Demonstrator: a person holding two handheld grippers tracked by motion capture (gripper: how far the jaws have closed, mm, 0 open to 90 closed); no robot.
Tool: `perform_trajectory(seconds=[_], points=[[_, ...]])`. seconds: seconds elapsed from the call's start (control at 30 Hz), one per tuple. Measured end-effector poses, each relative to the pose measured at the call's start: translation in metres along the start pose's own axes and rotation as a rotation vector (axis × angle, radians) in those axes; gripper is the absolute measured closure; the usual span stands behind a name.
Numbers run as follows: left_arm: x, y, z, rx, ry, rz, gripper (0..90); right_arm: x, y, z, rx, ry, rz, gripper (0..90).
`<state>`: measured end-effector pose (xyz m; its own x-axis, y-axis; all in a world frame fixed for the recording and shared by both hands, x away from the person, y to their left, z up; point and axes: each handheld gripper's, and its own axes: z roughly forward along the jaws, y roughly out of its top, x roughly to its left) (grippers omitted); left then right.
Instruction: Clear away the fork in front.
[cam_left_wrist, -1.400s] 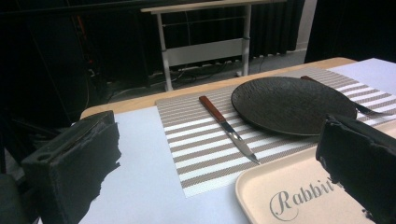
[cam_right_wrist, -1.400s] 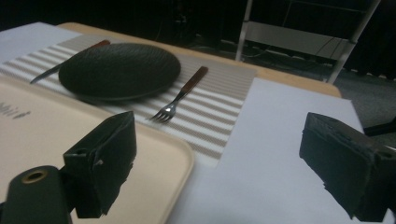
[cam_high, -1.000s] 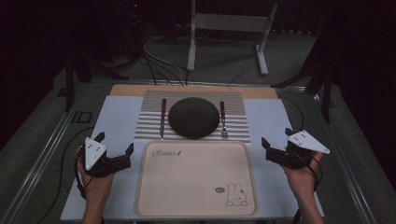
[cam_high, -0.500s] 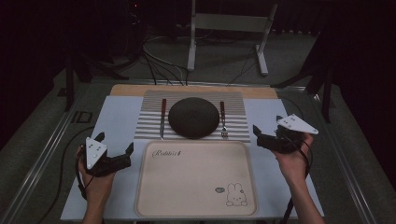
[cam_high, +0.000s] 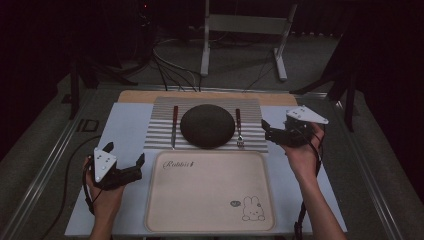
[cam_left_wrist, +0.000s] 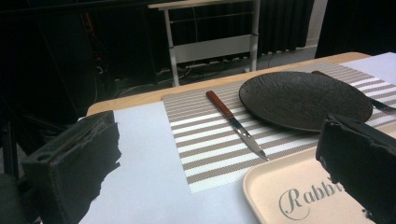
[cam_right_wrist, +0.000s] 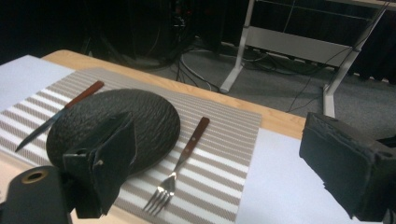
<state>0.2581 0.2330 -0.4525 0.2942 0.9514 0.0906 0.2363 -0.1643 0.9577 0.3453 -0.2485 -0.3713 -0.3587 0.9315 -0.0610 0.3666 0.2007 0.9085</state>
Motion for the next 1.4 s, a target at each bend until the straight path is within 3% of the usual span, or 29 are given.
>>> perform_trajectory(seconds=[0.3, 0.7, 1.4], points=[[-0.001, -0.001, 0.001, 0.002, -0.001, 0.002, 0.0, 0.000, 0.016, 0.015, 0.011, 0.002, 0.037, 11.0], [-0.004, -0.001, 0.002, 0.007, -0.008, 0.012, 0.0, 0.008, 0.031, 0.037, 0.036, 0.007, 0.040, 11.1], [-0.004, -0.001, 0.003, 0.012, -0.010, 0.021, 0.0, 0.019, 0.050, 0.085, 0.129, -0.008, 0.063, 11.1]])
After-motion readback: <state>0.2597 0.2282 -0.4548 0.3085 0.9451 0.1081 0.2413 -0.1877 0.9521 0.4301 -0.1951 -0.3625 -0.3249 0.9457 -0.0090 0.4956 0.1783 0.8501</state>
